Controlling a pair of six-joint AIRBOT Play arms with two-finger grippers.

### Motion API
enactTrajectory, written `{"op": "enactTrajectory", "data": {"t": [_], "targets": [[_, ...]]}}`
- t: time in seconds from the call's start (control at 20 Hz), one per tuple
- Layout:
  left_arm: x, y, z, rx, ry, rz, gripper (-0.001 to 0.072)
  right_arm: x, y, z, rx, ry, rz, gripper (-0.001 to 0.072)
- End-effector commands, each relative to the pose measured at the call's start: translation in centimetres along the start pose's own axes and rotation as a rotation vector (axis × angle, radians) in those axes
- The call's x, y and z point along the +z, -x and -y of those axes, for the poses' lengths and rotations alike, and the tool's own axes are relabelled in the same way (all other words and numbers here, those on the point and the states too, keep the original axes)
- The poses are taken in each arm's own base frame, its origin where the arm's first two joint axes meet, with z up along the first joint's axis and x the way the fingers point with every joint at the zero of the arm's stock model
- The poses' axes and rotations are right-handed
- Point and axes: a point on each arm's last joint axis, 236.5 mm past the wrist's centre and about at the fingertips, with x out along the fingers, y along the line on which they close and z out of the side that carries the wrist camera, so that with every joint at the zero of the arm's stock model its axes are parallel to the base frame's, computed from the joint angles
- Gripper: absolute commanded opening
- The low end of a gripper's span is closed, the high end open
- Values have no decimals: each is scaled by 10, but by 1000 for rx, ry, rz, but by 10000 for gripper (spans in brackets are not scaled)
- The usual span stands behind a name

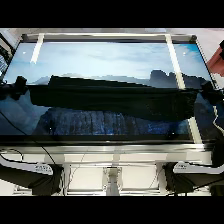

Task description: Fold the clothes and pants, and hang the long-sleeved shirts on hangers.

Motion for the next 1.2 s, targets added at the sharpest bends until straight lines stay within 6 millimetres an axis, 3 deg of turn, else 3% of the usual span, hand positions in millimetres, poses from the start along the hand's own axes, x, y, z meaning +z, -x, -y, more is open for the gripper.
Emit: {"op": "enactTrajectory", "data": {"t": [0.0, 0.2, 0.45, 0.6, 0.85, 1.15], "targets": [[12, -16, 14, -22, 8, 87, 25, 7, -14, -1, -7, -27, 45, 26], [25, -21, 25, -32, -6, 173, 25, 16, -18, 5, -17, -54, 89, 26], [8, -45, 38, -46, -10, 153, 26, 6, -41, -2, -11, -59, 82, 26], [10, -49, 49, -55, -28, 192, 26, 5, -52, -10, -4, -60, 103, 27], [18, -48, 50, -55, -29, 228, 27, 3, -61, -6, -11, -77, 104, 27], [9, -60, 43, -43, -26, 205, 27, 0, -68, -1, -14, -98, 98, 27]]}}
